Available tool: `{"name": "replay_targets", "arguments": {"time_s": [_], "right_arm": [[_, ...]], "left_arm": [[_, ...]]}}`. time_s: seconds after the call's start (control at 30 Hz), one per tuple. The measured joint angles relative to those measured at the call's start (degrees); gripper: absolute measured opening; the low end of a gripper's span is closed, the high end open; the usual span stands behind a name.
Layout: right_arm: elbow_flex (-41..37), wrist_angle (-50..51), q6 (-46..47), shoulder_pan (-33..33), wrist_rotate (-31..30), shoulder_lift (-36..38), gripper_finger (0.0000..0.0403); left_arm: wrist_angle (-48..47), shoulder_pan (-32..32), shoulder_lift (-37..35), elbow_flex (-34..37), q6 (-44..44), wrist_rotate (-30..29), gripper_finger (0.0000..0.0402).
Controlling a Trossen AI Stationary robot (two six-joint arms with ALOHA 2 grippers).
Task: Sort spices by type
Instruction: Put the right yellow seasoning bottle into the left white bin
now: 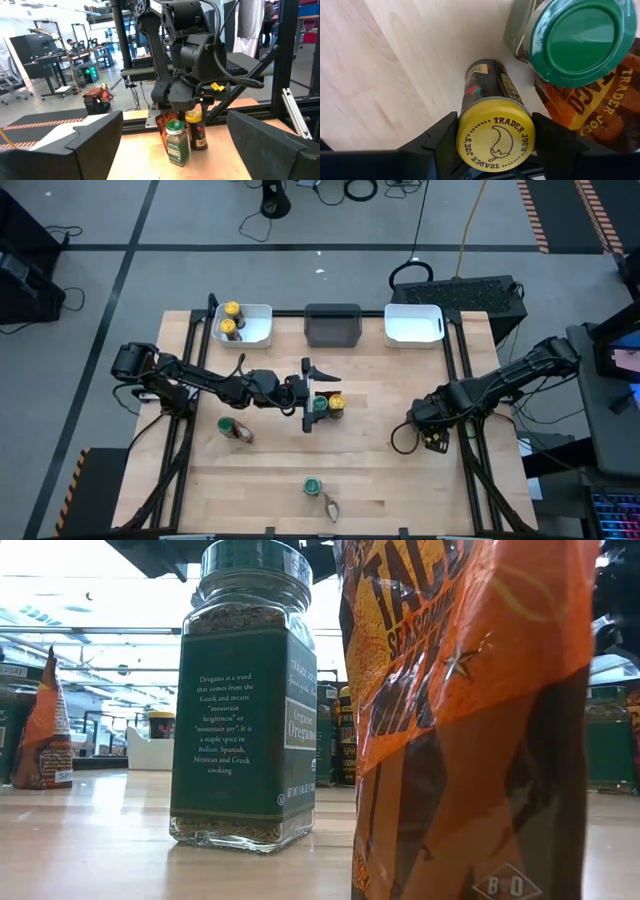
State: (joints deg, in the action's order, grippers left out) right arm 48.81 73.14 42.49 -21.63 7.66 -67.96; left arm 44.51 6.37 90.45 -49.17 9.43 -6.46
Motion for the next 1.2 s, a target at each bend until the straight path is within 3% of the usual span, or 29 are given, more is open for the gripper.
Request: {"name": "replay_targets", "arguments": {"time_s": [0.67, 0.87, 1.2], "right_arm": [[17.7, 0.7, -3.3, 0.0, -0.4, 0.0, 0.0203], [22.6, 0.2, -10.5, 1.9, -5.6, 0.0, 0.0203], [25.5, -9.5, -30.5, 11.7, -8.0, -0.2, 0.0203]], "left_arm": [[0.0, 0.0, 0.0, 0.0, 0.0, 0.0, 0.0358], [-3.1, 0.0, -1.0, 0.0, -0.2, -0.3, 0.0358], [-21.6, 0.1, -12.2, 0.0, -4.6, -9.8, 0.0358]]}}
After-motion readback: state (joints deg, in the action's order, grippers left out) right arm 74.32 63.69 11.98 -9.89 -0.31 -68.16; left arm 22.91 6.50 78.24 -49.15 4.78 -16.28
